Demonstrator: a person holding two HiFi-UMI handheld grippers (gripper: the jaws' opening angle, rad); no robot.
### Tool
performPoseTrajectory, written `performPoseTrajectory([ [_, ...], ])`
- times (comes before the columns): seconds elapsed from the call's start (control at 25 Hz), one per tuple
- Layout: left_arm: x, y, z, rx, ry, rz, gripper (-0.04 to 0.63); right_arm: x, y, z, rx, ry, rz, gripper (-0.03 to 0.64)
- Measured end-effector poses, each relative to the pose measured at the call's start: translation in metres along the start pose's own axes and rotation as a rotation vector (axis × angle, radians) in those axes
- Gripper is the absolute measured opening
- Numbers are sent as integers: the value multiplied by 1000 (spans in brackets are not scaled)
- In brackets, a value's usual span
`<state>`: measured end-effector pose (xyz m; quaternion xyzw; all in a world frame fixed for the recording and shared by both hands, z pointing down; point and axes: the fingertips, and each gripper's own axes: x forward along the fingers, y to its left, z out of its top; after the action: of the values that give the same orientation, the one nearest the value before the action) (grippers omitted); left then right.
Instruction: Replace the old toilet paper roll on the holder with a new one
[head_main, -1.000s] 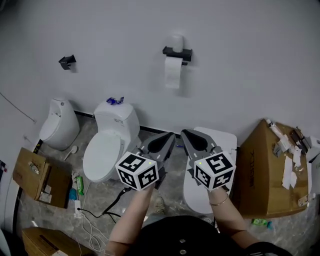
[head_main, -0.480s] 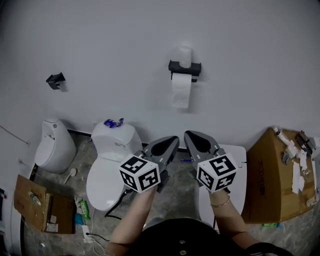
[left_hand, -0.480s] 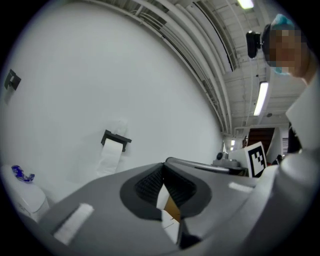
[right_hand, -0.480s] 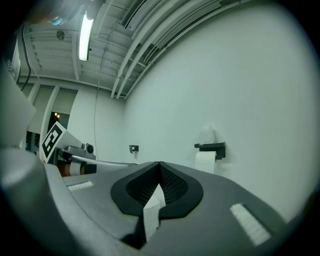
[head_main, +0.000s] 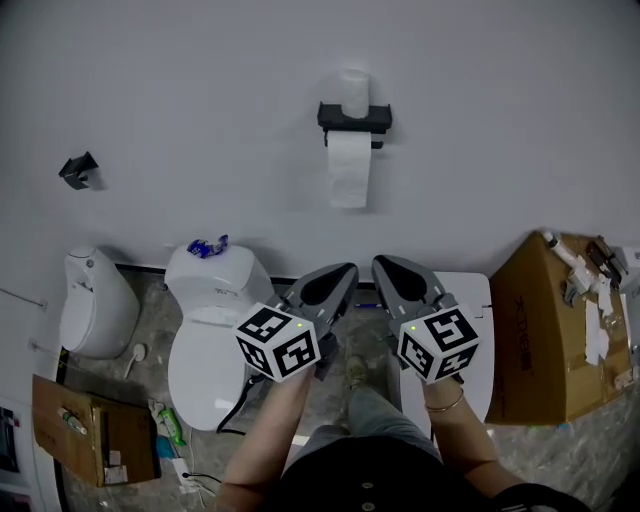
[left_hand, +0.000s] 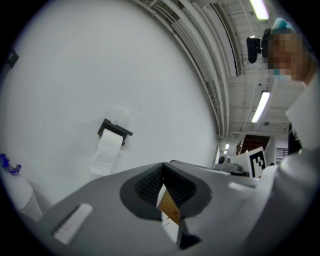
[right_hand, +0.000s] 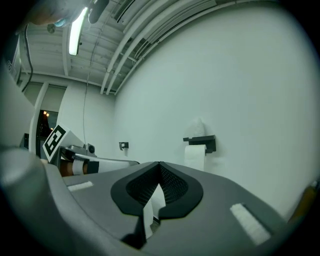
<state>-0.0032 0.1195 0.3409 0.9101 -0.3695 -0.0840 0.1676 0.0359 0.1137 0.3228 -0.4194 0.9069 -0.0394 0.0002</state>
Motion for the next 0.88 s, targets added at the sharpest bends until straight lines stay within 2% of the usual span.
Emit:
performPoseTrajectory([
  [0.36,64,60,23,5,-19,-2,-5,66,-61,3,-18,-3,16,2],
  [0.64,127,104,36,-27,-14,-1,-5,123,-117,14,-24,31,38,2],
  [0.88,169,136,40,-41,-13,25,-5,161,-165,28,-27,14,48,2],
])
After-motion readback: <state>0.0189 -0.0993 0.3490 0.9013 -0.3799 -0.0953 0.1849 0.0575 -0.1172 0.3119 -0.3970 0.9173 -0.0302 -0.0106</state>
